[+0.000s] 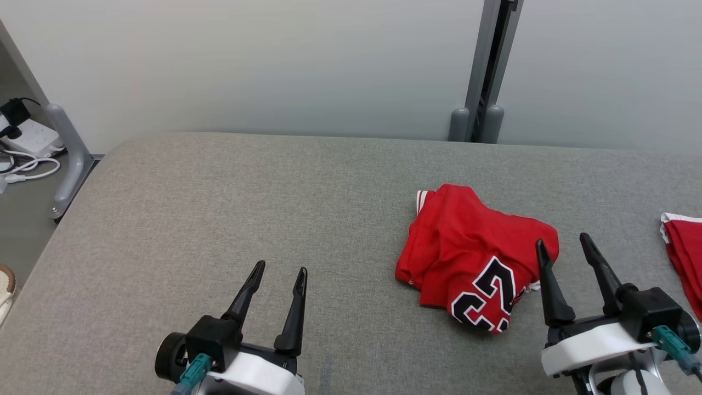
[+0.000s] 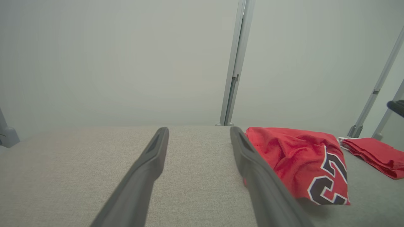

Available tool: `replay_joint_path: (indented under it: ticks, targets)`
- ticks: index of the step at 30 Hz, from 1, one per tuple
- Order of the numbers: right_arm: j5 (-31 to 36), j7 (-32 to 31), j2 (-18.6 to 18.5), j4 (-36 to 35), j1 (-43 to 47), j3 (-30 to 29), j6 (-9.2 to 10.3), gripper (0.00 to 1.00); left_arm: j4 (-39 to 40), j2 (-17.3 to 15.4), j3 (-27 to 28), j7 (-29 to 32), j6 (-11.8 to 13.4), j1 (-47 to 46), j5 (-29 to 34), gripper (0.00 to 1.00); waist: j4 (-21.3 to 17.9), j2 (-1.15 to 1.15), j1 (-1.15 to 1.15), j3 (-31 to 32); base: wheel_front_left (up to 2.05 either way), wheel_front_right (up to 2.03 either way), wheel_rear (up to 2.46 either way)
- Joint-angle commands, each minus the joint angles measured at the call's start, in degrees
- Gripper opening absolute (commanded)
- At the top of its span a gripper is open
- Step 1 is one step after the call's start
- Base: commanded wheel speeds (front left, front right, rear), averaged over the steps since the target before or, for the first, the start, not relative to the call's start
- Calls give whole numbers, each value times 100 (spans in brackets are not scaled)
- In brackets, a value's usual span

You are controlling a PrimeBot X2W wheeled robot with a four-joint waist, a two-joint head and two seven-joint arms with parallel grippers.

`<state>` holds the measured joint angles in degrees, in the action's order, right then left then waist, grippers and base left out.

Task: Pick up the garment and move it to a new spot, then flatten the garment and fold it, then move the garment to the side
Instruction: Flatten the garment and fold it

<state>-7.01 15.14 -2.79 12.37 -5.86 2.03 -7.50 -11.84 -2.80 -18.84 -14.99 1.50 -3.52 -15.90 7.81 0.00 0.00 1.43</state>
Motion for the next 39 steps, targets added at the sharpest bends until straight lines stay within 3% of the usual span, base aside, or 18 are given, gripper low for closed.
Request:
replay_joint_path:
  ticks: [1, 7, 17, 18, 19, 23, 28, 35, 39]
  targets:
    - [28, -1, -24, 46, 5, 5, 1, 100, -1, -23, 1, -24, -6, -10, 7, 100, 18, 0, 0, -12, 0, 0, 0]
    - [264, -40, -163, 1036, -412, 326, 1, 100, -41, -24, -75, -24, -6, -59, -11, 100, 119, 0, 0, -152, 0, 0, 0]
    - [15, -113, -518, 2585, -1347, 866, 1, 100, -89, -25, -219, -24, 0, -210, -96, 100, 421, 0, 0, -353, 0, 0, 0]
    - [20, -111, -555, 2720, -1415, 901, 1, 16, -94, -25, -224, -24, 6, -215, -102, 100, 449, 0, 0, -342, 0, 0, 0]
    - [7, -99, -579, 2836, -1482, 936, 1, 0, -105, -24, -239, -24, 4, -218, -108, 100, 480, 0, 0, -328, 0, 0, 0]
    - [-21, -24, -597, 3168, -1708, 1153, 1, 0, -143, -24, -281, -24, 11, -157, -118, 100, 613, 0, 0, -179, 0, 0, 0]
    - [-234, 19, -426, 3022, -2012, 1719, 1, 0, -178, -24, -275, -24, 18, -70, -89, 100, 670, 0, 0, 10, 0, 0, 0]
    - [-1296, 15, -128, 2090, -2807, 2681, 1, 0, -183, -24, -230, -24, 21, 3, -59, 100, 677, 0, 0, 195, 0, 0, 0]
    - [-1473, 9, -156, 1521, -3165, 2445, 1, 0, -152, -24, -199, -24, 22, 49, -34, 100, 657, 0, 0, 217, 0, 0, 0]
